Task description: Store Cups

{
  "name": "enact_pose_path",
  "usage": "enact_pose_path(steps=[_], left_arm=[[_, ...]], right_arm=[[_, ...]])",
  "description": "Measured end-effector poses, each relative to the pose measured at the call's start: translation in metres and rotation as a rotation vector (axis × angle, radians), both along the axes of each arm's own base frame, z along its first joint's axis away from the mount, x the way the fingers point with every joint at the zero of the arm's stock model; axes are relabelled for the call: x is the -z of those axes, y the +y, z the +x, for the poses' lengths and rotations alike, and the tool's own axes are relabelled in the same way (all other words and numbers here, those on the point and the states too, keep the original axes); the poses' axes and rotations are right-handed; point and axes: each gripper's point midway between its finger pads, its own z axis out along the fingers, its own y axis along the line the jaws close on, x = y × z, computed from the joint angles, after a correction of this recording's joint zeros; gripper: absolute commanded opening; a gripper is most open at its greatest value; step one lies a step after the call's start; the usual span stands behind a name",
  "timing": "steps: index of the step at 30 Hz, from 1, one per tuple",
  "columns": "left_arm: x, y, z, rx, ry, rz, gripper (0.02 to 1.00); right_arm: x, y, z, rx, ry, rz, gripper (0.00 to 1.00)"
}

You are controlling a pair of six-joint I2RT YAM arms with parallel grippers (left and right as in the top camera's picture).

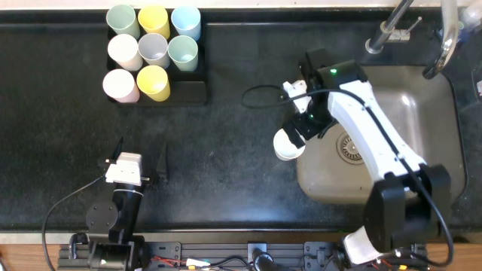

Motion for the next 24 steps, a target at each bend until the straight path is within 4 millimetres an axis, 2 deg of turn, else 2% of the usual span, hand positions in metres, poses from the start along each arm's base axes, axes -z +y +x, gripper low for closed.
enact_pose_path(steps=[3,4,5,6,7,8,13,17,21,24], left_arm=[[0.000,0.000,0.000,0.000,0.000,0.000,0.998],[0.000,0.000,0.000,0.000,0.000,0.000,0.998],[0.000,0.000,0.000,0.000,0.000,0.000,1.000],[0.000,0.000,0.000,0.000,0.000,0.000,0.998],[0.000,0.000,0.000,0.000,0.000,0.000,0.998],[0.000,0.000,0.000,0.000,0.000,0.000,1.000],[0.000,0.000,0.000,0.000,0.000,0.000,1.000],[0.000,0.000,0.000,0.000,0.000,0.000,0.998],[0.000,0.000,0.000,0.000,0.000,0.000,1.000],[0.000,0.000,0.000,0.000,0.000,0.000,1.000]], right_arm=[[0.007,0.000,0.001,-0.001,0.016,-0.004,0.961],[0.008,0.000,0.001,-0.001,0.020,-0.005,0.886],[0.009,0.000,0.001,-0.001,0.022,-0.005,0.766],[0.009,-0.001,0.001,0.000,0.022,-0.006,0.382],[0.009,-0.001,0.001,-0.003,0.022,-0.006,0.167],[0.009,0.000,0.001,-0.008,0.023,-0.004,0.042],[0.007,0.003,-0.003,0.020,0.041,0.012,0.042],[-0.011,0.011,-0.001,0.027,0.042,0.022,0.045],[-0.052,0.025,0.019,0.035,-0.043,0.057,0.042],[-0.102,0.051,0.046,0.033,-0.199,0.121,0.045]])
